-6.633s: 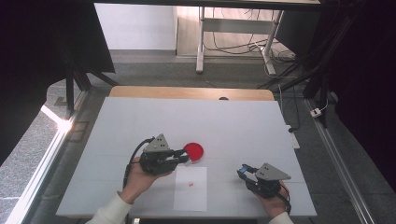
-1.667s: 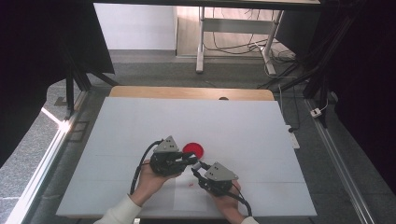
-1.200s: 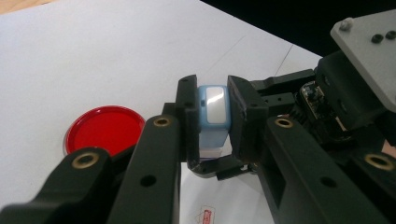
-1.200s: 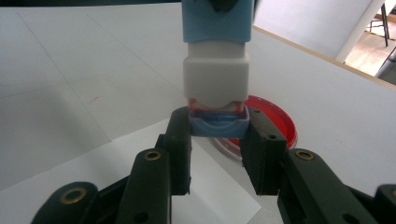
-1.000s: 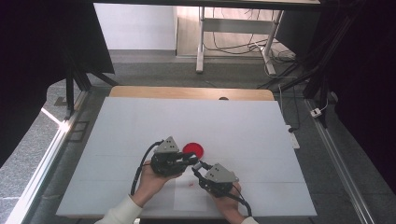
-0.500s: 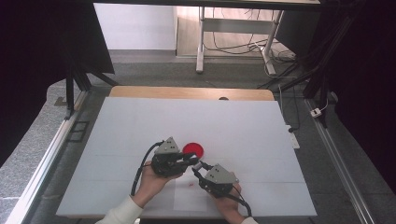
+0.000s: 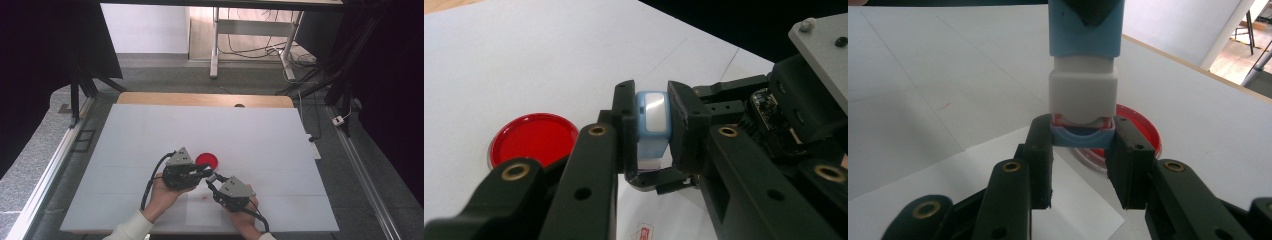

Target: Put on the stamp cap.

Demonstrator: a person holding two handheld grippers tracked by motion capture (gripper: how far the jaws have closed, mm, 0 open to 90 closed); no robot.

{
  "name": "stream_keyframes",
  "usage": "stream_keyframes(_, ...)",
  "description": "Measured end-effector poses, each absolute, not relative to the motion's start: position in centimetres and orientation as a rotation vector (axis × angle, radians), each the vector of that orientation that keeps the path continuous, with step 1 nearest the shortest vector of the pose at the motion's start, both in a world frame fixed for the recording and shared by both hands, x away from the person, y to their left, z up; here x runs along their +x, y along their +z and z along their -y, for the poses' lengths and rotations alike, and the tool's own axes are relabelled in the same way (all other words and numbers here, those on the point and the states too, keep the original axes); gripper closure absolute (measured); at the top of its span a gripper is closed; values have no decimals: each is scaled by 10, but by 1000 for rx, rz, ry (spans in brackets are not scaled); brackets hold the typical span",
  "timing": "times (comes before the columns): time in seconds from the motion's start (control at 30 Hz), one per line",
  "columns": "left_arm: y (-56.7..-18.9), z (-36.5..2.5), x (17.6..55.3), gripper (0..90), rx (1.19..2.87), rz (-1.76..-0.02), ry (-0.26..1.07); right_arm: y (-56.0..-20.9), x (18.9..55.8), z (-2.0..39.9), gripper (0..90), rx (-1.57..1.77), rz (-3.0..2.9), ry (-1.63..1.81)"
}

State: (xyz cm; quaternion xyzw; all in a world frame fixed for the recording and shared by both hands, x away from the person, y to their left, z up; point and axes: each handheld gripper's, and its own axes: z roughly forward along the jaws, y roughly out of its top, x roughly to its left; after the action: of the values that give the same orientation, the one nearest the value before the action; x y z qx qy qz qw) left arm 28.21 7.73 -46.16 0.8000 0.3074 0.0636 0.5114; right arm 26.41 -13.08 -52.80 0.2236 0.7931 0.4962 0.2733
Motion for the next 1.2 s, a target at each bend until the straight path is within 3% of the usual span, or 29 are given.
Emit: stream_keyframes(1.2, -464, -76, 280, 753, 1886, -748, 169, -527, 262, 133, 644, 616, -2086, 1340)
